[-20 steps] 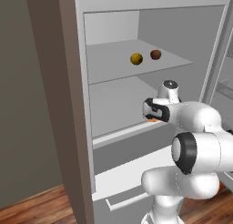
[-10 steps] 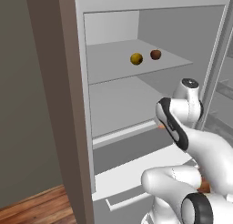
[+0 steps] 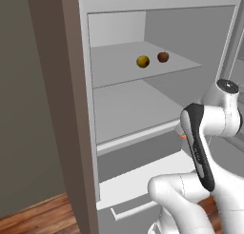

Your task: Open the fridge, remove the apple, lemon, and shrimp, and place them on any counter.

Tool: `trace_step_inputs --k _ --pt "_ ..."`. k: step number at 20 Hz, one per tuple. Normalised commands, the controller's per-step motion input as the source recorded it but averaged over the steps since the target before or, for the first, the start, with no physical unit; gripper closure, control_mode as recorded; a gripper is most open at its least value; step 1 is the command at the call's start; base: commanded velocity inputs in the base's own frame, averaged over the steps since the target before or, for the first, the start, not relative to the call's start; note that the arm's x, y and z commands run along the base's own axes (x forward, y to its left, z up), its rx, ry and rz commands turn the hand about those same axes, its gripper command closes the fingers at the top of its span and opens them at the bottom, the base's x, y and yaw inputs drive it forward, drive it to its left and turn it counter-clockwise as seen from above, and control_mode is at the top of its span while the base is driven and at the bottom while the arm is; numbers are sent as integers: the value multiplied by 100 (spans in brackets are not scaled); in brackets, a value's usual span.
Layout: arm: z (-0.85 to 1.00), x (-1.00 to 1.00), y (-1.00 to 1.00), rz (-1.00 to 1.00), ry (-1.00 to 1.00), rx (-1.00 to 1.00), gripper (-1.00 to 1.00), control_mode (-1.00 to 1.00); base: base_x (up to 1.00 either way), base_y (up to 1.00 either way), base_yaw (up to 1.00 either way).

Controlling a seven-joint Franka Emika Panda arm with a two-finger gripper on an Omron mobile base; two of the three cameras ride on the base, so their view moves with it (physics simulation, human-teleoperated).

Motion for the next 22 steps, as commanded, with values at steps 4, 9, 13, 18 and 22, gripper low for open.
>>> trace_step_inputs --k 4,9,13,18,22 --pt "76 -65 4 0 0 0 100 -100 0 0 0" --pt "66 -23 11 0 1 0 100 -100 0 0 0" --pt "37 -18 11 0 -4 0 100 -100 0 0 0" --pt "36 -27 7 0 -10 -1 100 -100 0 0 0" --pt "21 -28 12 0 -3 -1 100 -100 0 0 0"
